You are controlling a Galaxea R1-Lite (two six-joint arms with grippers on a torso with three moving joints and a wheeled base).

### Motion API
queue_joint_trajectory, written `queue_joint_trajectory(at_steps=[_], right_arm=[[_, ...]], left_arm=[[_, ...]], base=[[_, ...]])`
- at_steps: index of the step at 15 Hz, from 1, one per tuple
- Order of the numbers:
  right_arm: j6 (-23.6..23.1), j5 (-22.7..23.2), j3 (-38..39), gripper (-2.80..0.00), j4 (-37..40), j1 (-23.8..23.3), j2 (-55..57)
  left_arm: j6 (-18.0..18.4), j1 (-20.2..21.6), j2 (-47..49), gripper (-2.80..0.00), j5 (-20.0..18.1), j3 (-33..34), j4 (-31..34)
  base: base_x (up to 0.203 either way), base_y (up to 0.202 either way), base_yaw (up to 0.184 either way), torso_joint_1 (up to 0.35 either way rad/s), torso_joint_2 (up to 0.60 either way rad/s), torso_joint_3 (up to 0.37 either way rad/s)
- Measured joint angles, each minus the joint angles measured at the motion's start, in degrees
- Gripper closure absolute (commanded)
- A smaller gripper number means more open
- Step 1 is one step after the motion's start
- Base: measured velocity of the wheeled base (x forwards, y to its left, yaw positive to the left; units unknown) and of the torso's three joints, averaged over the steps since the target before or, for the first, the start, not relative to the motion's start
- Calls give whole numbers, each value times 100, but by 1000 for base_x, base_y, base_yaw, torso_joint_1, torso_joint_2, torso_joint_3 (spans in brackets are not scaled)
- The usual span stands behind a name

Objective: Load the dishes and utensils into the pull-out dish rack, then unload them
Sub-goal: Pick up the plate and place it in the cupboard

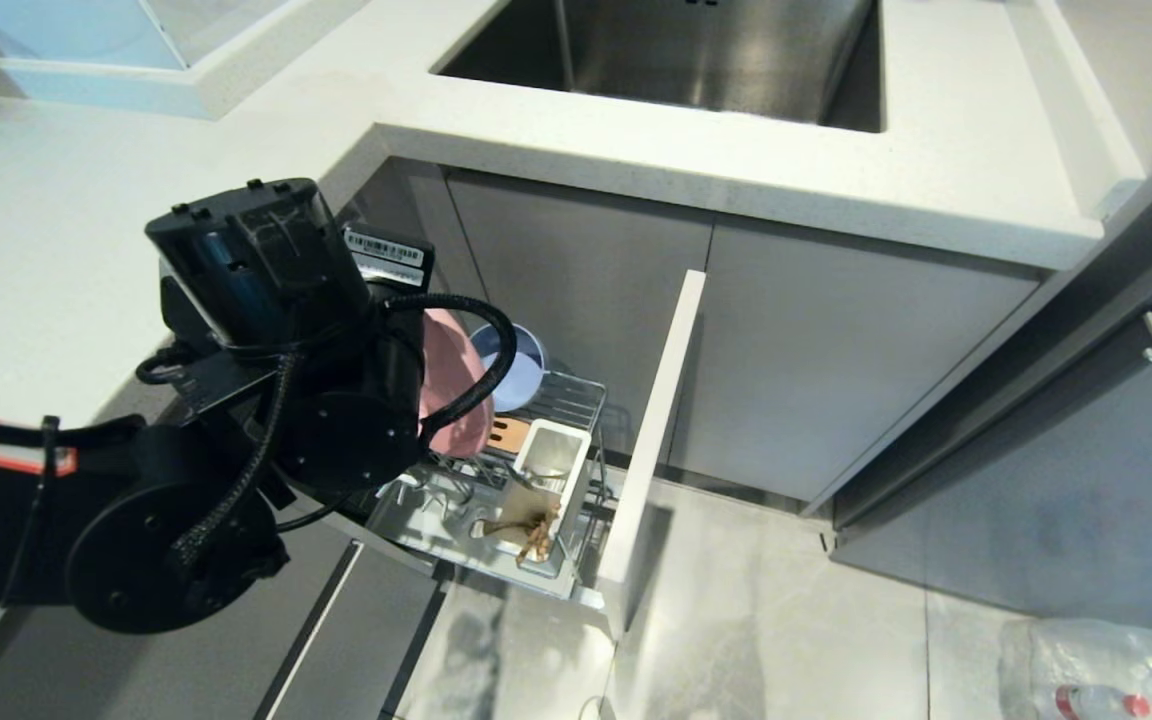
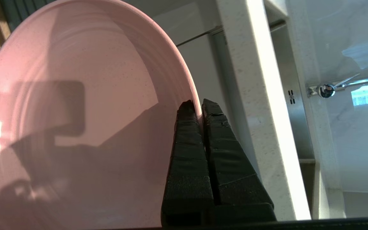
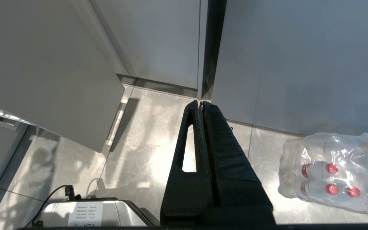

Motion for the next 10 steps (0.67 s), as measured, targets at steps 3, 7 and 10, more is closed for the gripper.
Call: queue_joint_trajectory(at_steps=[3,7,10], right_arm=[[-1,0,0,0,-2,0,0],[0,-2,0,0,0,0,0],[0,0,0,0,0,0,0]], left_arm=[[-330,65,24,0,-159,276,-53],[-431,261,125,0,-375,537,-446],[-615,407,260,0,-536,648,-549]], base=[[0,0,0,0,0,0],[0,0,0,0,0,0],[0,0,0,0,0,0]])
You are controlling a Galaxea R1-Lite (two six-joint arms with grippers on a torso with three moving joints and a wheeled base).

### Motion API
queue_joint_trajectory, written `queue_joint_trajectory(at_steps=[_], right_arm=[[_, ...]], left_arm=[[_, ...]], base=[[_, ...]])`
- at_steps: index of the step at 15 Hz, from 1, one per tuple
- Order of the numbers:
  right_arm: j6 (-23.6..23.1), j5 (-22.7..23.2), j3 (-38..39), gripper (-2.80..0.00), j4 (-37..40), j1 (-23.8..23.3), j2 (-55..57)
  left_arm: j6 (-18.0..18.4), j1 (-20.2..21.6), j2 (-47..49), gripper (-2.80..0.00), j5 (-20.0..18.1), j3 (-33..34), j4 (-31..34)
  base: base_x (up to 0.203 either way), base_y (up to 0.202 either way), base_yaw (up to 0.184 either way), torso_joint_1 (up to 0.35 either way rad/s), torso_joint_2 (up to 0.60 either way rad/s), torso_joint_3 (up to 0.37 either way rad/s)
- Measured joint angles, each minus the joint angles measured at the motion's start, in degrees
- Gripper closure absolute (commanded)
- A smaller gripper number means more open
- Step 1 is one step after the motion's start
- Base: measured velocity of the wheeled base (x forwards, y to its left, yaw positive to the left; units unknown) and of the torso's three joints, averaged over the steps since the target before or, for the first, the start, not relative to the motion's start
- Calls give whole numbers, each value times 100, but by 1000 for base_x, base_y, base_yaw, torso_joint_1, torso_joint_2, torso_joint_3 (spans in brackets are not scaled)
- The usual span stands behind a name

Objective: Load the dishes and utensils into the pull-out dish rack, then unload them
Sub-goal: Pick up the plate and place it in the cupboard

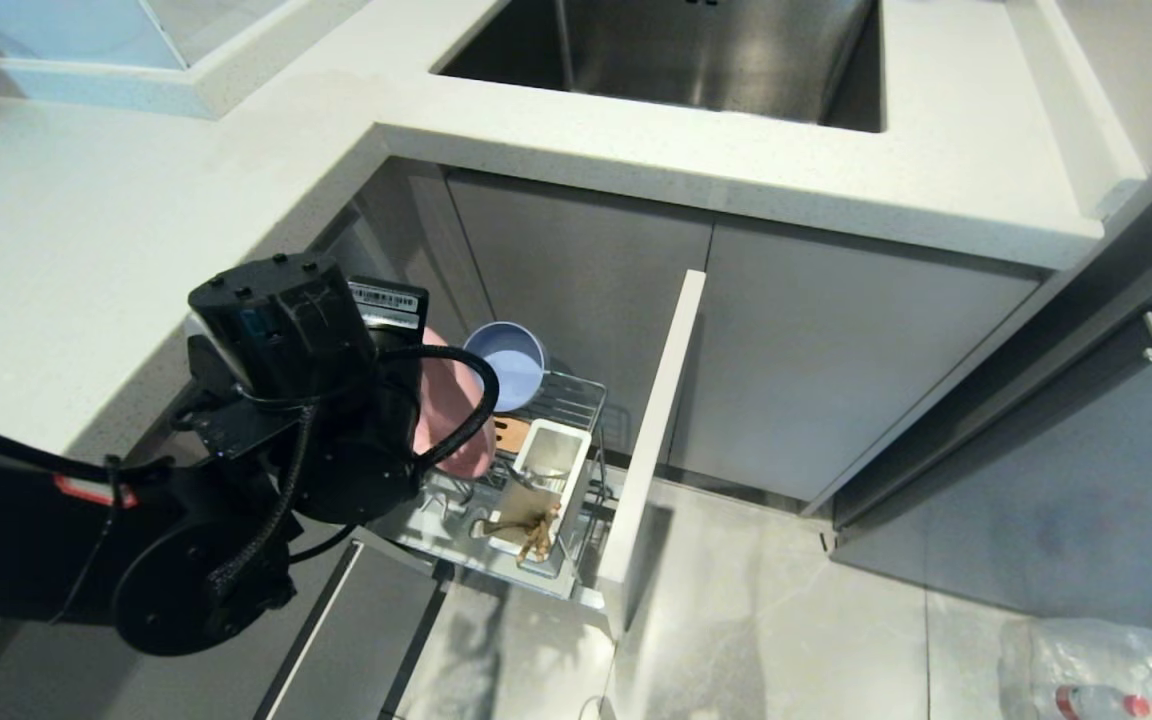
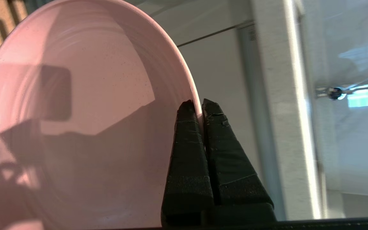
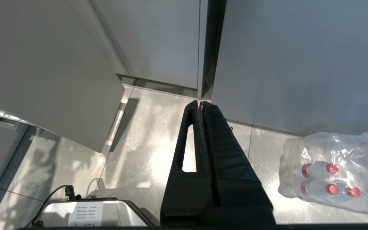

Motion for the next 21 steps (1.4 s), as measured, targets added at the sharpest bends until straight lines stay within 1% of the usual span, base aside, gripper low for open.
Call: queue_joint_trajectory(at_steps=[5,8,15,19,21], right_arm=[[0,0,0,0,-2,2,0],[0,0,0,0,1,0,0],[0,-2,0,0,0,0,0],[0,-2,0,0,0,1,0],[0,0,0,0,0,0,0]], left_arm=[[-306,148,314,0,-164,68,-5],[-351,201,466,0,-264,72,-5],[-347,294,658,0,-295,90,-40],[-147,309,594,0,-382,66,-358],[-132,331,572,0,-389,63,-459]], base=[[0,0,0,0,0,0],[0,0,0,0,0,0],[0,0,0,0,0,0],[0,0,0,0,0,0],[0,0,0,0,0,0]])
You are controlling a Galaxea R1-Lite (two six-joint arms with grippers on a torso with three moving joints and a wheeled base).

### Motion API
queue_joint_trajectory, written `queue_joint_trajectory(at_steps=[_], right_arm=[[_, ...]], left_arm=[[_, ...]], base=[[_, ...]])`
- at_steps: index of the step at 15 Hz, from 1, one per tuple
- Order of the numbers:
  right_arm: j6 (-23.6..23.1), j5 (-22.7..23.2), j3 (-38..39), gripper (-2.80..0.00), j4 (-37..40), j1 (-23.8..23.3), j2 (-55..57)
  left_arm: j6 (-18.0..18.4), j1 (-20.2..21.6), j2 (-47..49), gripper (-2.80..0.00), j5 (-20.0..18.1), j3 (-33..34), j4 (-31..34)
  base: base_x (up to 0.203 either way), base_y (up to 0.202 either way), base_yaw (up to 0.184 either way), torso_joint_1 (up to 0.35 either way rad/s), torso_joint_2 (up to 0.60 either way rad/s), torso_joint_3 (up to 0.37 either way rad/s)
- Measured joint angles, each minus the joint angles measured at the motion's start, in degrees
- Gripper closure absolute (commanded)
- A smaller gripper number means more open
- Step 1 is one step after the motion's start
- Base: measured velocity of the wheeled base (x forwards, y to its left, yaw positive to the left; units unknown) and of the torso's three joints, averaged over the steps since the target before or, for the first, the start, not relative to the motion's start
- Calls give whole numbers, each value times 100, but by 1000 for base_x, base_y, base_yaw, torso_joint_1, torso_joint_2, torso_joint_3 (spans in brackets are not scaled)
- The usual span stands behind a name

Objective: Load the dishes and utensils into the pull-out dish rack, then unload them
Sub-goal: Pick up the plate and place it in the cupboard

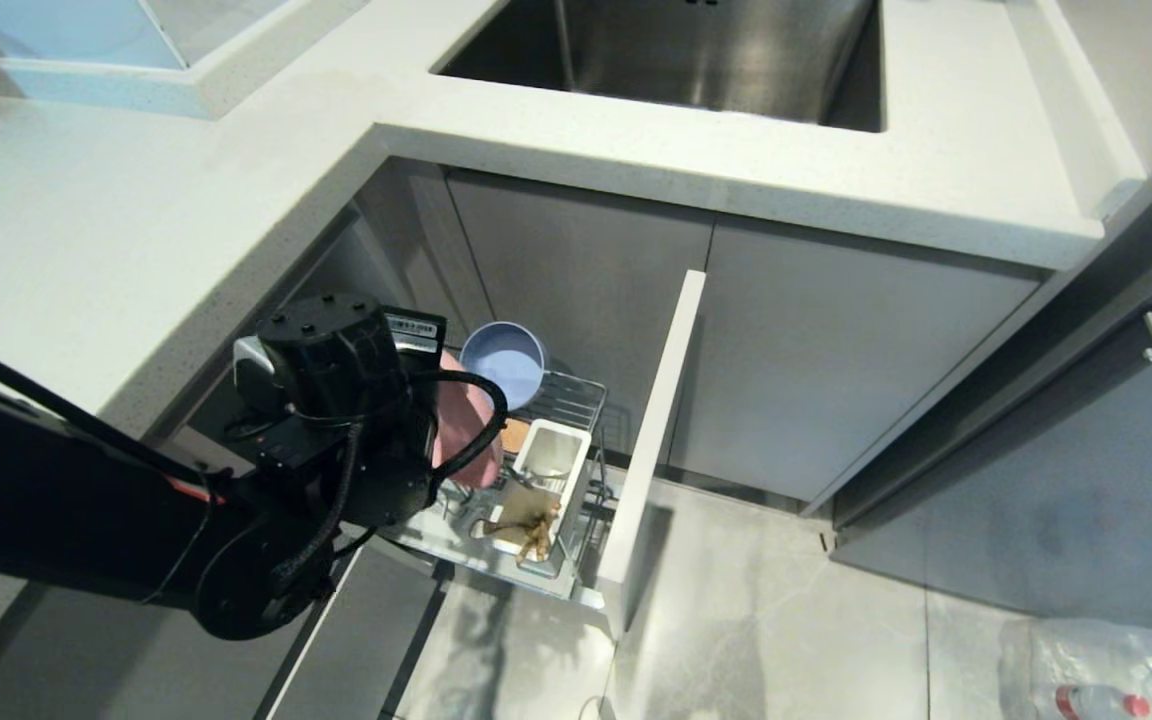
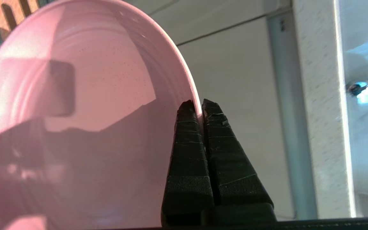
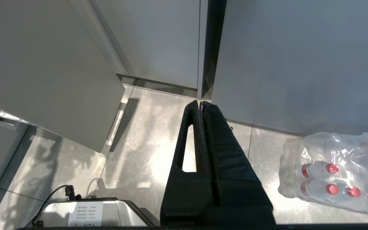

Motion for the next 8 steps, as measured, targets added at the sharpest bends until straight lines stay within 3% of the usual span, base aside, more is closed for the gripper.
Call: queue_joint_trajectory(at_steps=[8], right_arm=[[0,-2,0,0,0,0,0]], left_arm=[[1,238,16,0,-251,118,-394]], base=[[0,0,0,0,0,0]])
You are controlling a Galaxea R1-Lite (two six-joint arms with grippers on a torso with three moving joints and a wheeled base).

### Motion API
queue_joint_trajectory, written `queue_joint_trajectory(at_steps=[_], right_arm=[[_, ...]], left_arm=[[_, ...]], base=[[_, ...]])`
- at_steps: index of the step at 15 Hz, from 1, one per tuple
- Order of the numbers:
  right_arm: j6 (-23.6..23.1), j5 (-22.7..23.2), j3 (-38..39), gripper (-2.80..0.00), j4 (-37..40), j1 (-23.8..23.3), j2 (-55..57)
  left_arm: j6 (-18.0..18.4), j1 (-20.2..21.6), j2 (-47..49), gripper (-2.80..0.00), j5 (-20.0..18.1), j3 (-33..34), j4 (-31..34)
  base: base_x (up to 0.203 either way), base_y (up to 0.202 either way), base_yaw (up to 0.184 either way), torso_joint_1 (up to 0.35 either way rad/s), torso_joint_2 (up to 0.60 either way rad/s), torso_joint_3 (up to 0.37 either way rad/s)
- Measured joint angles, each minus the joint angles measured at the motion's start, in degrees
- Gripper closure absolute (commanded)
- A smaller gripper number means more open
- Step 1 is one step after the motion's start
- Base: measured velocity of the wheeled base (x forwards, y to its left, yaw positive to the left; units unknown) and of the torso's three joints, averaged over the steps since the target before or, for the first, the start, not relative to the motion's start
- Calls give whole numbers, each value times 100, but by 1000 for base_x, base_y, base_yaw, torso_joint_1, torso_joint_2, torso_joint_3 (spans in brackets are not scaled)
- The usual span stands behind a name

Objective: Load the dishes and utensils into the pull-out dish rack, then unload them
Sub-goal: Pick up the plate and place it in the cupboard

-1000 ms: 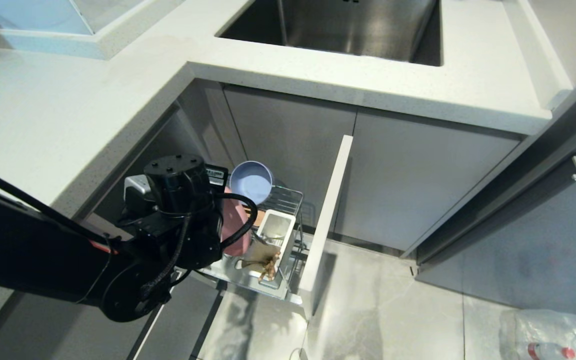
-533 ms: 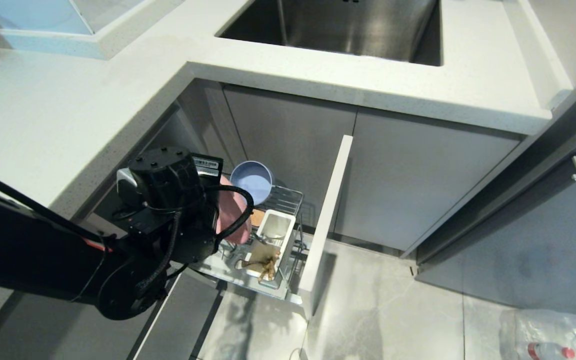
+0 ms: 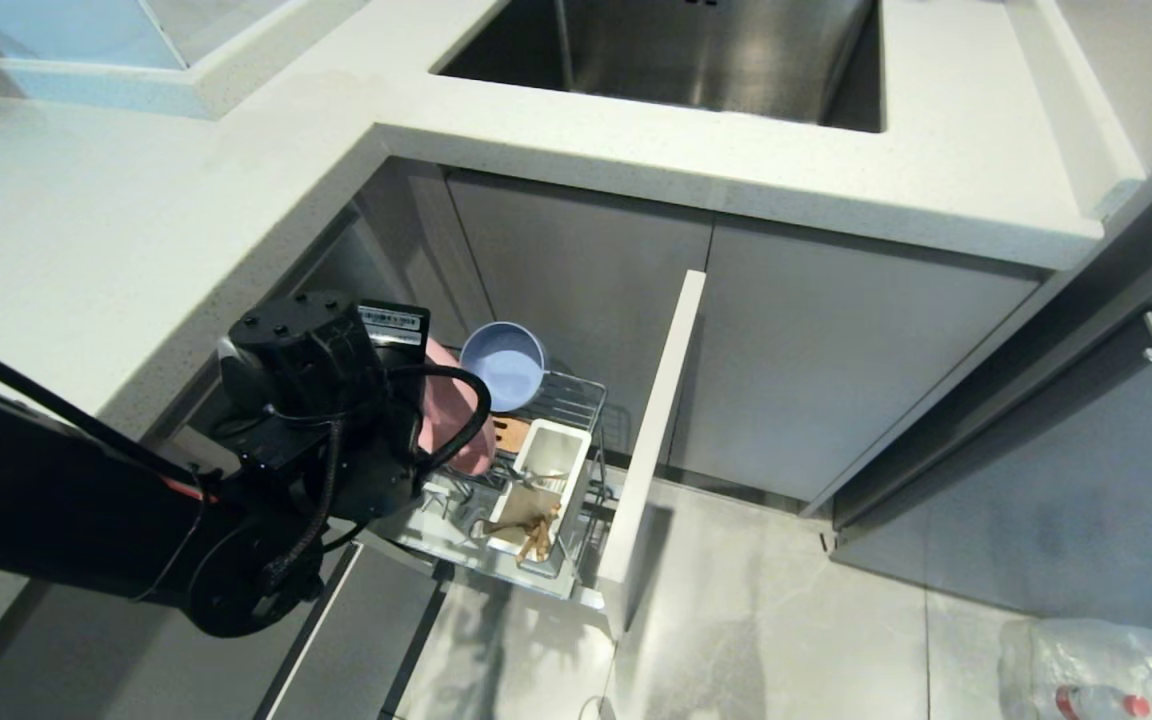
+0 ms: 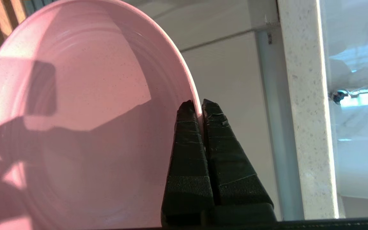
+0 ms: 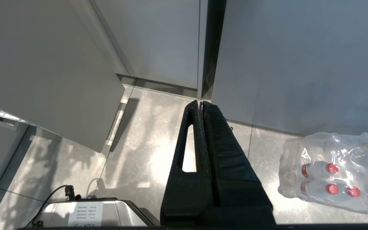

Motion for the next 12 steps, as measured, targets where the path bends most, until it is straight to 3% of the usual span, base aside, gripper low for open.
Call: queue_joint_trajectory(at_steps=[12], right_arm=[[0,0,0,0,0,0,0]], left_arm=[[-42,77,256,0,39,99,42]], base=[[0,0,0,0,0,0]])
